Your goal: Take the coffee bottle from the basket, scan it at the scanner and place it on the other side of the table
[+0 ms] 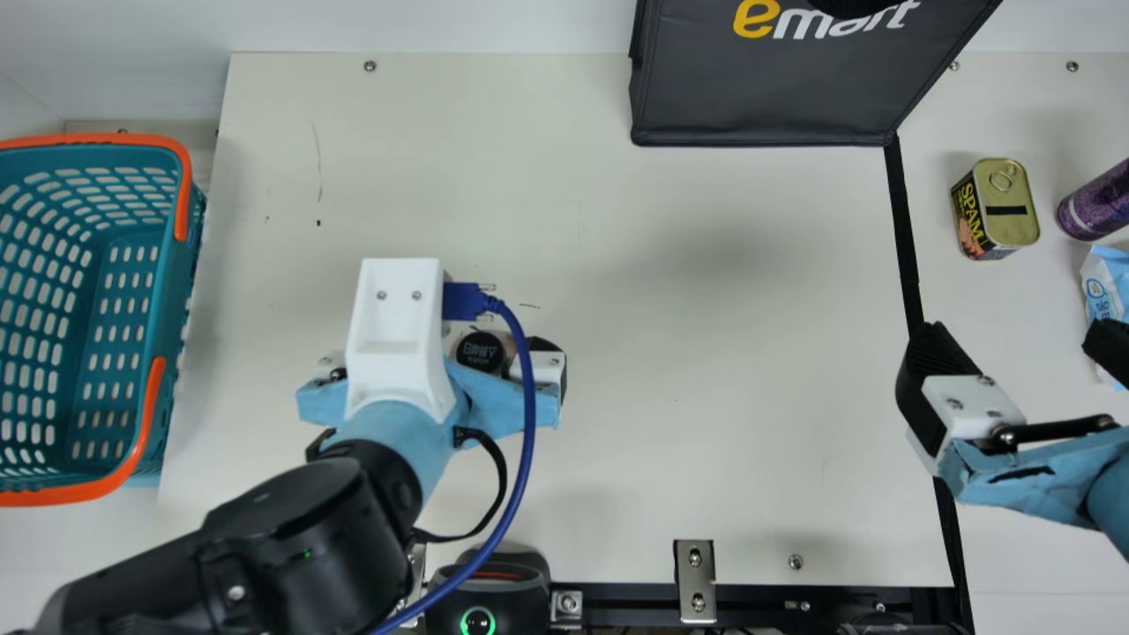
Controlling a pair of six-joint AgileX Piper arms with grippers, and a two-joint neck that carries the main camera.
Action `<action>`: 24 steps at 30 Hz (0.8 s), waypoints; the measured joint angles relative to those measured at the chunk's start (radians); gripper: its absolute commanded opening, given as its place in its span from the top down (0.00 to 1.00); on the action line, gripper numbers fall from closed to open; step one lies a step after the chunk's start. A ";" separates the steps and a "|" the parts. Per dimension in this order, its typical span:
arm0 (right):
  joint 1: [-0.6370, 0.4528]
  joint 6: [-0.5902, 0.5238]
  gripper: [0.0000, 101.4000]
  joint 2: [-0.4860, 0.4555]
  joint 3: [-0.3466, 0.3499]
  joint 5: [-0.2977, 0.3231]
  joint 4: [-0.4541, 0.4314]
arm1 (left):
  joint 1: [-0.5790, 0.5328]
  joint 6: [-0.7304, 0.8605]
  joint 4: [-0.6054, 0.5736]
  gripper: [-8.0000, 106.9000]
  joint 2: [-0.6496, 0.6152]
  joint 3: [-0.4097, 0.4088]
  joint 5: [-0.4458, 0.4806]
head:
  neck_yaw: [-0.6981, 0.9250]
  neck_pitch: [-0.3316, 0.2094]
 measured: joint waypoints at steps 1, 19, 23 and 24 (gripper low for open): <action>0.000 0.000 0.06 0.000 0.000 0.000 0.000 | 0.000 -0.002 0.004 0.15 0.005 0.003 -0.004 | 0.000 0.000; 0.000 0.000 0.06 0.000 0.000 -0.001 0.000 | 0.000 -0.060 0.061 0.20 0.076 0.064 -0.076 | 0.000 0.000; 0.000 0.000 0.06 0.000 0.000 -0.001 0.000 | 0.004 -0.073 0.071 0.44 0.082 0.077 -0.099 | 0.000 0.000; 0.000 0.000 0.06 0.000 0.000 -0.001 0.000 | 0.004 -0.075 0.073 0.50 0.081 0.082 -0.104 | 0.000 0.002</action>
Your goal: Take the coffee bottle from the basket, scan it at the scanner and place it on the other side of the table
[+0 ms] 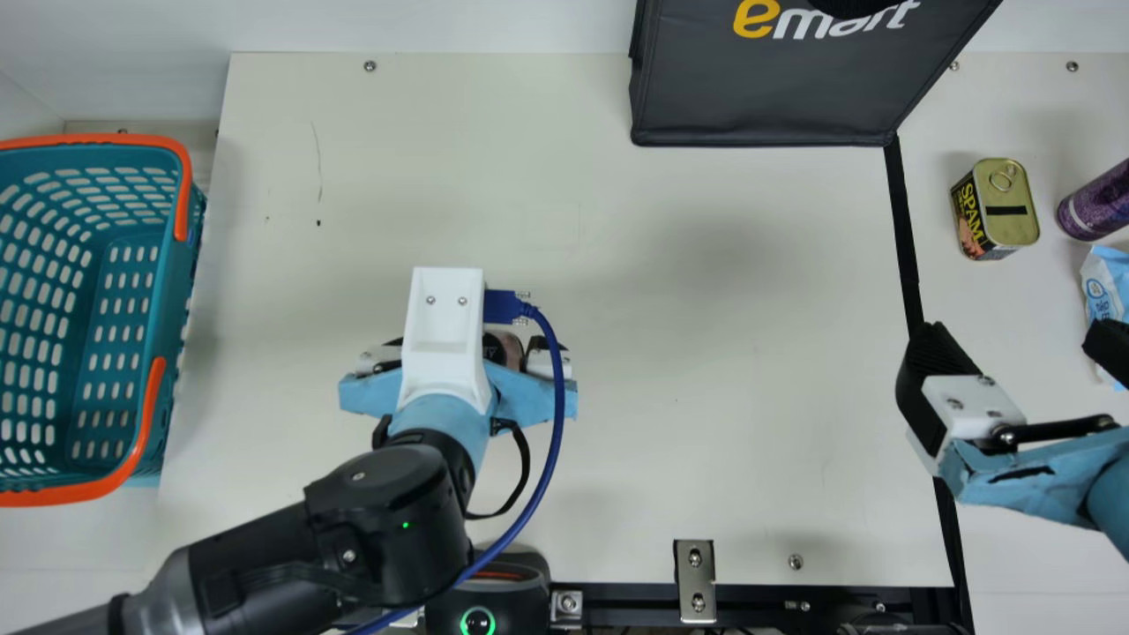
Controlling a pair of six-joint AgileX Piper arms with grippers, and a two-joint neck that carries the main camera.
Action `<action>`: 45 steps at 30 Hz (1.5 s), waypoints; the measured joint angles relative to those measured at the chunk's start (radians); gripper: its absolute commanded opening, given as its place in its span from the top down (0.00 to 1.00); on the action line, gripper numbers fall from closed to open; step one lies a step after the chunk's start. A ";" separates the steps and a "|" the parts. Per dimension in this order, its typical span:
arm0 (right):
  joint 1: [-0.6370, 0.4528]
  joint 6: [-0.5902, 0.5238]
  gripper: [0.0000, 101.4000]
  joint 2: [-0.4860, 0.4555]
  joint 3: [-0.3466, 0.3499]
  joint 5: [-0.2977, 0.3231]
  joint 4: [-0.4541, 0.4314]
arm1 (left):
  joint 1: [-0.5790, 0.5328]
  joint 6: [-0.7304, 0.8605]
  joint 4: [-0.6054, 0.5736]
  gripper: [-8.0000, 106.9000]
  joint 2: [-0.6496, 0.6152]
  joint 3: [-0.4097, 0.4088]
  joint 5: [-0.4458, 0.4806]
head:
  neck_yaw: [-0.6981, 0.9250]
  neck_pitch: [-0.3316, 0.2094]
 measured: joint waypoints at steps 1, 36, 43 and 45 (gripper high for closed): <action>0.000 0.000 0.06 0.000 0.000 0.000 0.000 | 0.000 -0.005 0.002 0.55 0.000 0.005 -0.006 | 0.000 -0.002; 0.000 0.000 0.06 0.000 0.000 0.001 0.000 | 0.132 0.502 -0.238 1.00 -0.275 0.016 -0.091 | 0.000 -0.002; 0.000 0.000 0.06 0.000 0.000 0.001 0.000 | 0.189 0.724 -0.373 1.00 -0.349 0.043 -0.152 | 0.000 -0.002; 0.000 0.000 0.06 0.000 0.000 0.001 0.000 | 0.204 0.799 -0.418 1.00 -0.368 0.049 -0.162 | 0.000 -0.002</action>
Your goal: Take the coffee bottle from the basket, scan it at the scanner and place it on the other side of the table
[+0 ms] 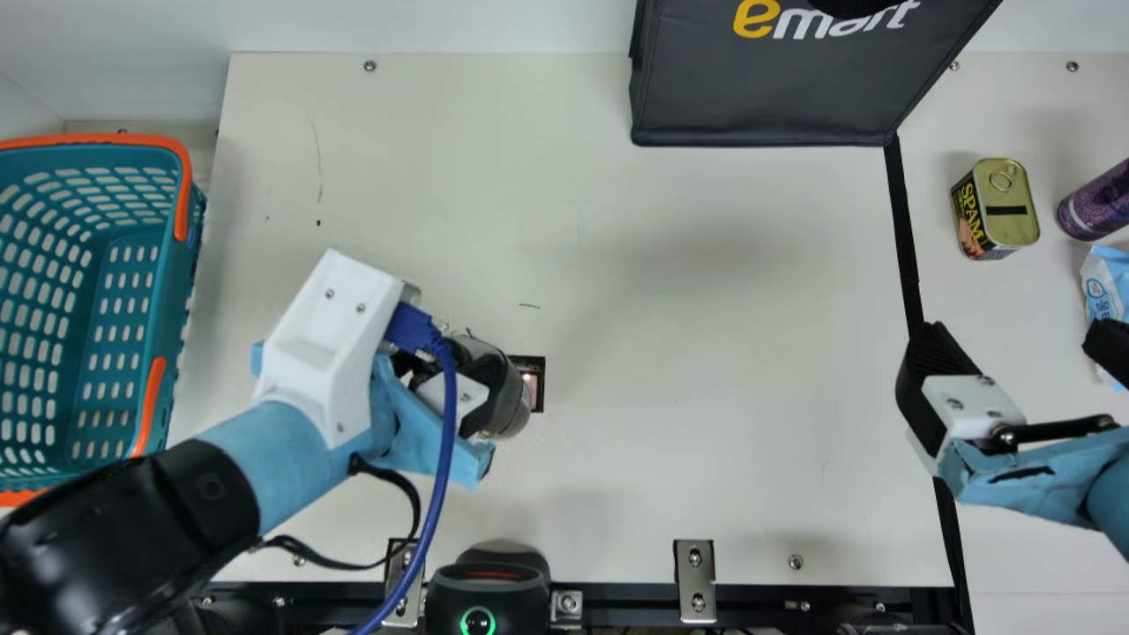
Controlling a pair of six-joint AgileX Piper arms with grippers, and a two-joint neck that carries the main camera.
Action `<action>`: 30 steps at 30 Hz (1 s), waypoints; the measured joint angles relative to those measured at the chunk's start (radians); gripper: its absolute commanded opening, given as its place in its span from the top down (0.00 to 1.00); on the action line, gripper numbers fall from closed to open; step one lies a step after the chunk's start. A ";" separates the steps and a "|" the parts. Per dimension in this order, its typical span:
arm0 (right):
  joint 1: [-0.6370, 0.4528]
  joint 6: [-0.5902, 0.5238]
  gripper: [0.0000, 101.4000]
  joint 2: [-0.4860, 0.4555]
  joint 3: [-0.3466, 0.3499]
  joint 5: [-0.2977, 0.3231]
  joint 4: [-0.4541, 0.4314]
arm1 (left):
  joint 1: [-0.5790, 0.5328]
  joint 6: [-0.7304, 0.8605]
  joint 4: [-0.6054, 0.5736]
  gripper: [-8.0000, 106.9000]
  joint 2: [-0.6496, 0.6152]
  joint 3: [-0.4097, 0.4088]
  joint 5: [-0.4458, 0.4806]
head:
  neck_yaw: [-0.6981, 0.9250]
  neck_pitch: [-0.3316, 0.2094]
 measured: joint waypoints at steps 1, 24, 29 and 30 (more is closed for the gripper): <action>0.000 0.000 0.06 0.000 0.000 0.000 0.000 | 0.004 0.030 -0.024 1.00 -0.006 0.005 -0.003 | 0.000 0.000; 0.000 0.000 0.06 0.000 0.000 -0.001 0.000 | 0.211 0.896 -0.531 1.00 -0.107 0.053 0.071 | -0.002 0.000; 0.000 0.000 0.06 0.000 0.000 -0.001 0.000 | 0.271 1.074 -0.614 1.00 -0.107 0.057 0.095 | 0.000 0.000; 0.000 0.000 0.06 0.000 0.000 -0.001 0.000 | 0.283 1.111 -0.631 1.00 -0.107 0.059 0.100 | 0.000 0.000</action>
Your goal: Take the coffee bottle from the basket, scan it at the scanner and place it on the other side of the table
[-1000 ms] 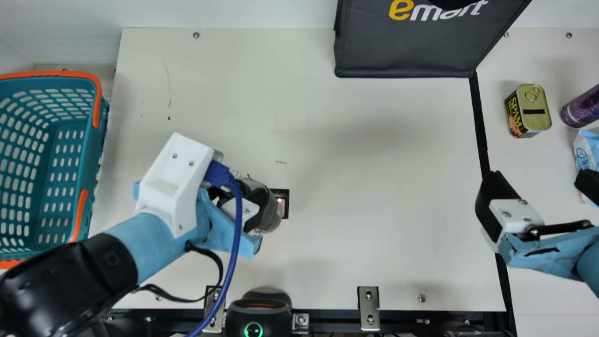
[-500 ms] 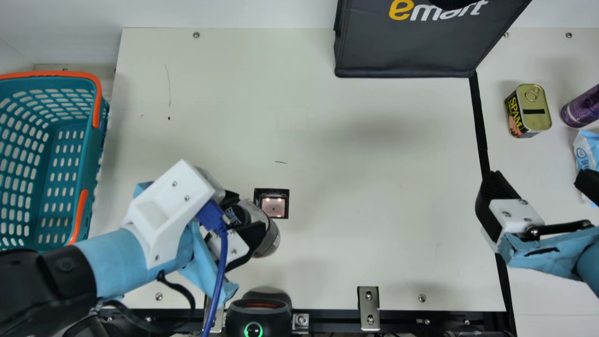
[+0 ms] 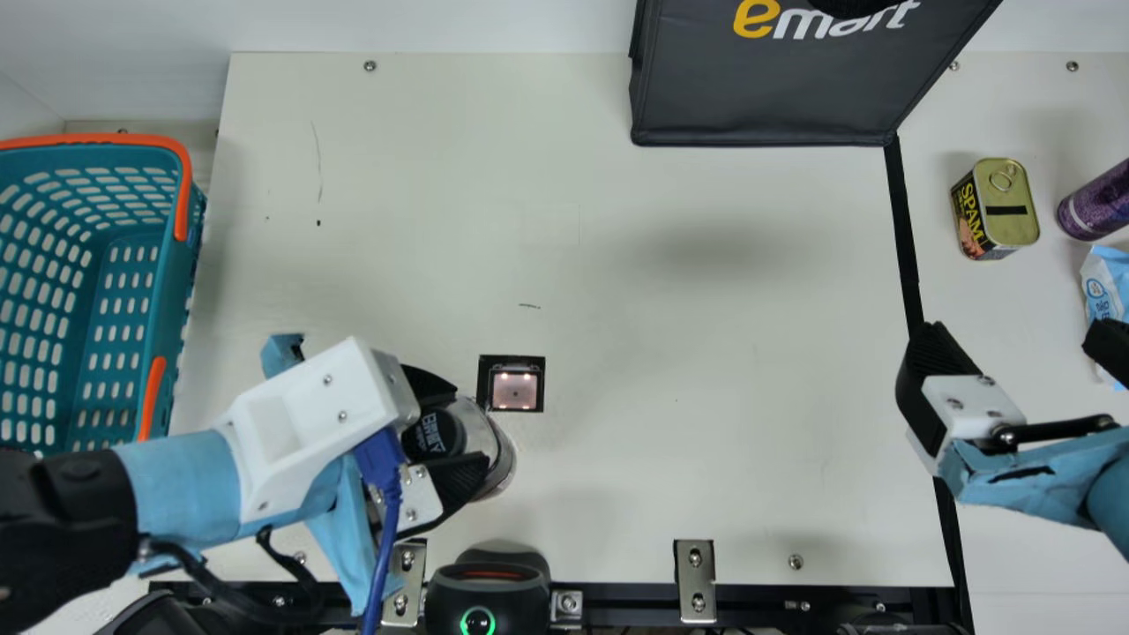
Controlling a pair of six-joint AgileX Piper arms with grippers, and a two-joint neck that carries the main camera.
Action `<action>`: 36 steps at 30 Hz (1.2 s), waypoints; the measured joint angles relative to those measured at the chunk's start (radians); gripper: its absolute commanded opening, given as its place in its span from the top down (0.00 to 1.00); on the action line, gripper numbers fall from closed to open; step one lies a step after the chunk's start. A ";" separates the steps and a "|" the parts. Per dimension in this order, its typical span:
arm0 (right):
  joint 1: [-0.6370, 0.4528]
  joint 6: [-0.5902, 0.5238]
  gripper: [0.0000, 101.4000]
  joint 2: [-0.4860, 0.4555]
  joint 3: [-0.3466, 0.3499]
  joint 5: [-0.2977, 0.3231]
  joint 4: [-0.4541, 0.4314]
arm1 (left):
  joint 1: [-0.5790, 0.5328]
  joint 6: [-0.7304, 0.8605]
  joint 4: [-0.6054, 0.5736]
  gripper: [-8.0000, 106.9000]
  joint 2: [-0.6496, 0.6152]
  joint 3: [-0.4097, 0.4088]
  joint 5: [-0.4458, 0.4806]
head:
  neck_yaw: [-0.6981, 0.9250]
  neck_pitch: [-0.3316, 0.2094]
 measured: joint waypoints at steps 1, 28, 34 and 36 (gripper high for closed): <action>0.000 0.000 0.06 0.000 0.000 0.000 0.000 | 0.011 0.037 -0.018 1.00 0.000 0.000 0.002 | 0.000 0.000; 0.000 0.000 0.06 0.000 0.000 0.001 0.000 | 0.246 0.874 -0.285 1.00 0.094 -0.020 0.178 | 0.000 0.000; 0.000 0.000 0.06 0.000 0.000 0.000 0.000 | 0.207 0.868 -0.283 1.00 0.151 -0.046 0.122 | 0.000 0.000; 0.000 0.000 0.06 0.000 0.000 0.000 0.000 | 0.182 0.846 -0.276 1.00 0.174 -0.057 0.091 | 0.000 0.000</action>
